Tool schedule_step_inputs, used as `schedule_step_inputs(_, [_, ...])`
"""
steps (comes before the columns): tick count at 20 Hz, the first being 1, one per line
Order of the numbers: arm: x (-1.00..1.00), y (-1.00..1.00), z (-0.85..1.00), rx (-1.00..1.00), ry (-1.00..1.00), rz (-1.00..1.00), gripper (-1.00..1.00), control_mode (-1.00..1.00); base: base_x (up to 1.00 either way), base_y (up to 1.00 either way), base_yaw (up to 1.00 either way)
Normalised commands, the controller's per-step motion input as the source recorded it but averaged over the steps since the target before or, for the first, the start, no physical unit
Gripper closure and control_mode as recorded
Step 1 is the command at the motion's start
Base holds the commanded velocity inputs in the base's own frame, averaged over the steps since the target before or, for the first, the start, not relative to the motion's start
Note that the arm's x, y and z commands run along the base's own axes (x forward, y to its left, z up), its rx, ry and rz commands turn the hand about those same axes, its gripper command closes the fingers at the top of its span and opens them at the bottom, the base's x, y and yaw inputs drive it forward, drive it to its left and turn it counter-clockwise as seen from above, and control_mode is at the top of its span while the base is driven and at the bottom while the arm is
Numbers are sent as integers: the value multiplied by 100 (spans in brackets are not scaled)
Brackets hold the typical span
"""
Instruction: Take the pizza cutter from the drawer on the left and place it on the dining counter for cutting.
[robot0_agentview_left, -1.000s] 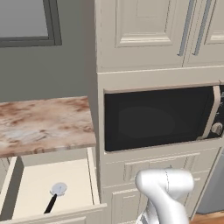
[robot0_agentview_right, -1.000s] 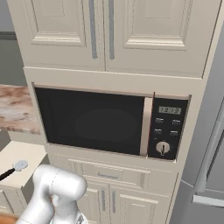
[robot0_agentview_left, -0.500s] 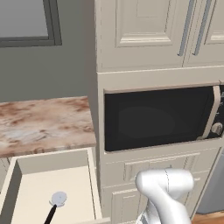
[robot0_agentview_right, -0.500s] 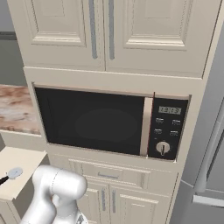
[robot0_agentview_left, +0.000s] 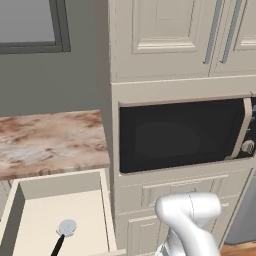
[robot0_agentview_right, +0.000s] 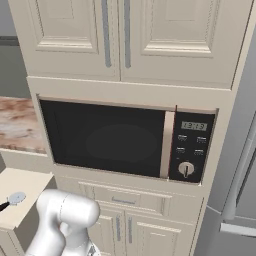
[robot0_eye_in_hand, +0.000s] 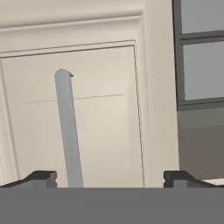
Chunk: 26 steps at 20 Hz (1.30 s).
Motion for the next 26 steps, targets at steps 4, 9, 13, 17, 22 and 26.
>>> schedule_step_inputs(4, [-42,0,84,0,0,0,-100,-100,0,0,0])
schedule_step_inputs(9, [-35,0,91,0,0,0,-100,-100,0,0,0])
schedule_step_inputs(13, [-19,0,95,0,0,0,-100,-100,0,0,0])
schedule_step_inputs(17, [-5,0,91,0,1,0,-100,-100,0,0,0])
schedule_step_inputs(22, [21,0,82,3,11,-5,-100,-100,0,0,0])
schedule_step_inputs(26, [28,-1,77,6,14,-7,-100,-100,0,0,0])
